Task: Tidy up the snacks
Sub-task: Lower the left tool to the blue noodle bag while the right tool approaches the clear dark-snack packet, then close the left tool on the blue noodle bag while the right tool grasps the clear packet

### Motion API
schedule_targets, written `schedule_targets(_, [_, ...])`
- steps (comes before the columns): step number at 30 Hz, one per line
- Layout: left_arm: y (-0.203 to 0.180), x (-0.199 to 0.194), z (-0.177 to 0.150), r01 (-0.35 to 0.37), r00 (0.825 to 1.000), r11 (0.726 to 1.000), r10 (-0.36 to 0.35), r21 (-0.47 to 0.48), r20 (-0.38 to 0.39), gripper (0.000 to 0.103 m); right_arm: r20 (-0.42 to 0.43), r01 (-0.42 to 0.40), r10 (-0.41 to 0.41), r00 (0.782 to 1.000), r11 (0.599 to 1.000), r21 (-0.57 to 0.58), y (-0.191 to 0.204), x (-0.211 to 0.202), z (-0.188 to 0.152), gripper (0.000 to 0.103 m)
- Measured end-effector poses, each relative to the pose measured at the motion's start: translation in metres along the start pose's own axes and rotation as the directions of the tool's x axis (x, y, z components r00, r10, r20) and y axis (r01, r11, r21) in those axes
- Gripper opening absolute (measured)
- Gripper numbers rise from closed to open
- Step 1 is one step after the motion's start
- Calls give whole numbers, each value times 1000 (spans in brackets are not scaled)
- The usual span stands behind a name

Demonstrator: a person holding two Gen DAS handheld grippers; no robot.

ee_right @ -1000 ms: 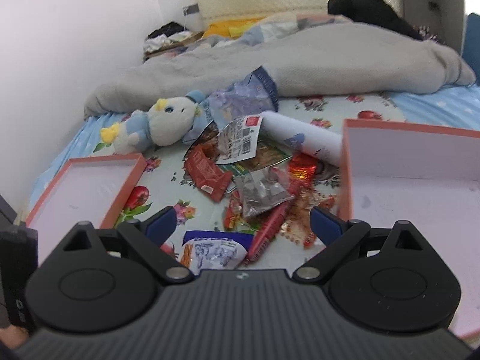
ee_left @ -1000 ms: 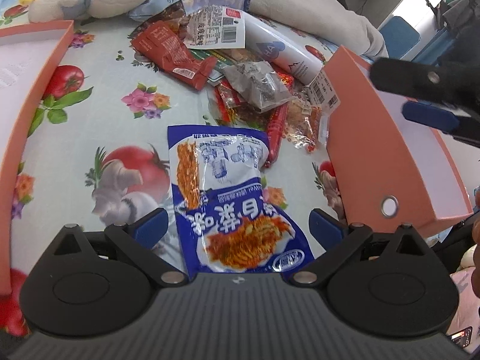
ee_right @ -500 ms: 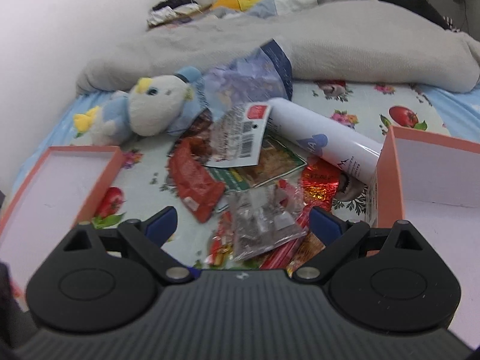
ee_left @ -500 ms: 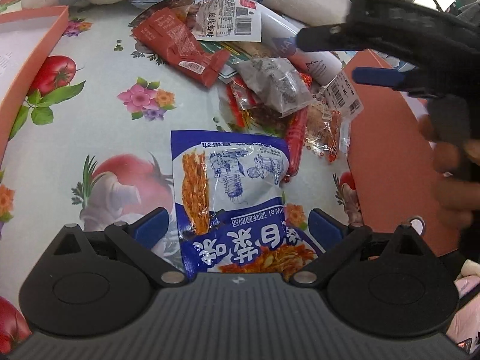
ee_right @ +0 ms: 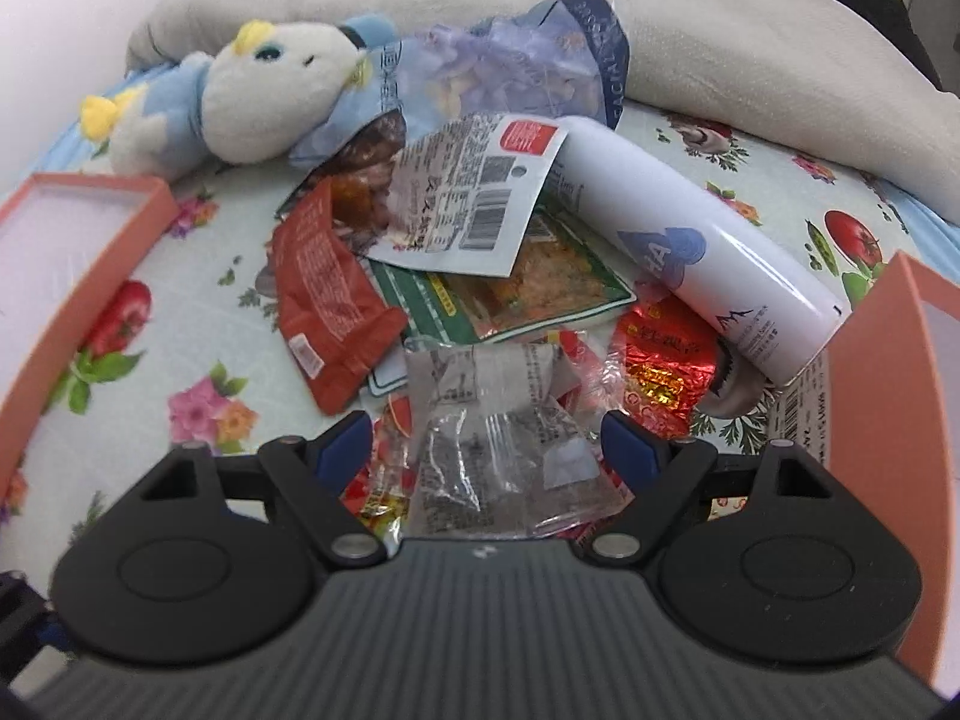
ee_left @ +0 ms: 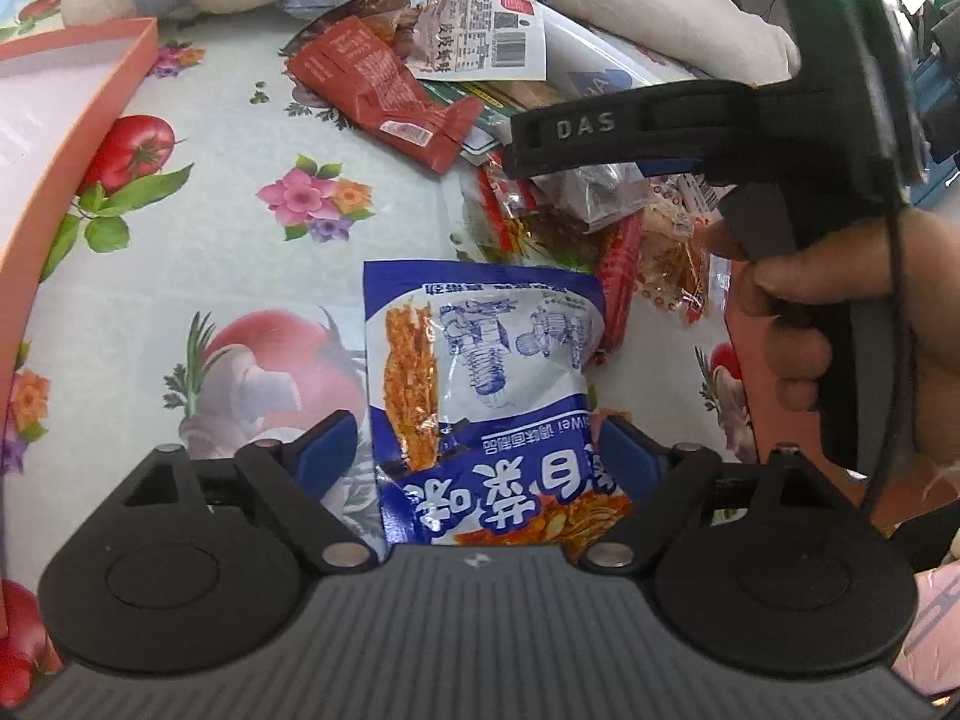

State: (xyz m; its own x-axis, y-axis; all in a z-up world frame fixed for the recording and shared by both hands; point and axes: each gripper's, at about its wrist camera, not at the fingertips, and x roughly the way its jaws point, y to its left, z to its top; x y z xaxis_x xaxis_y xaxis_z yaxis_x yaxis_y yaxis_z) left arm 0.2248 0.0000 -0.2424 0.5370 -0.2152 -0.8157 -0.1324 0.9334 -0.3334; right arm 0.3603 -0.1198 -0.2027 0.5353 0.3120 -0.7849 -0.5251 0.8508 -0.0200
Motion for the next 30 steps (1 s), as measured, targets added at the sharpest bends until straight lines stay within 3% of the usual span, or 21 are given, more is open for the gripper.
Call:
schedule_targets(3, [-1,-2,-2,-13,1000,1000,12,17,7,84,3,44,-44,999,999,-30,6,4,-1,70])
schedule_targets(9, [2,-6,-7,-17,999,1000,17,19,32,75,18,82,-81,997,995,-57,15,-1,-2,62])
schedule_targets(15, [10,-11,-10,-5,999,1000,5,6,52,64,14,77,-76,997,996,-36,20,-19,-8,53])
schedule_targets(30, [44,-47,-21,0,1000,999,2,-46,27,42,44,38,-40,998,998,50,48,-78,-62,51])
